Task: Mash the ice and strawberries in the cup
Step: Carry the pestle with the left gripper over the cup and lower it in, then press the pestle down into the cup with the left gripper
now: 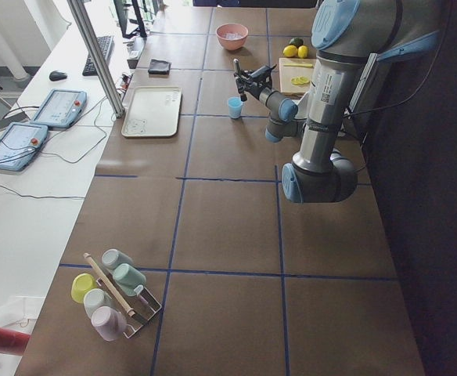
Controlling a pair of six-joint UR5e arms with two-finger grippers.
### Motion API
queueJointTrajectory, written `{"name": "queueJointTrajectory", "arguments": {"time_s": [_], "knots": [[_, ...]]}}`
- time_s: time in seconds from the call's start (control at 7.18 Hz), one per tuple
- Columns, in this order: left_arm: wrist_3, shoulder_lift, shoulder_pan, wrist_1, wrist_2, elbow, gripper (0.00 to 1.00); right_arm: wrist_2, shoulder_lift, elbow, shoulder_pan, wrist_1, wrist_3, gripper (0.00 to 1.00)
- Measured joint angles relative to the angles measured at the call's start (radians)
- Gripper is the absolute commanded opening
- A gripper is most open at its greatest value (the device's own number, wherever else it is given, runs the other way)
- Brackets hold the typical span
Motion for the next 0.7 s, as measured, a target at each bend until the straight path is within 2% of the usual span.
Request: {"name": "queueJointTrajectory", "arguments": {"time_s": [0.7], "knots": [[-0.002,-0.086,-0.019,0.001,-0.007,0.079,0.0,-0.001,-0.002,-0.003,0.0,-0.001,-0.001,0.99]]}}
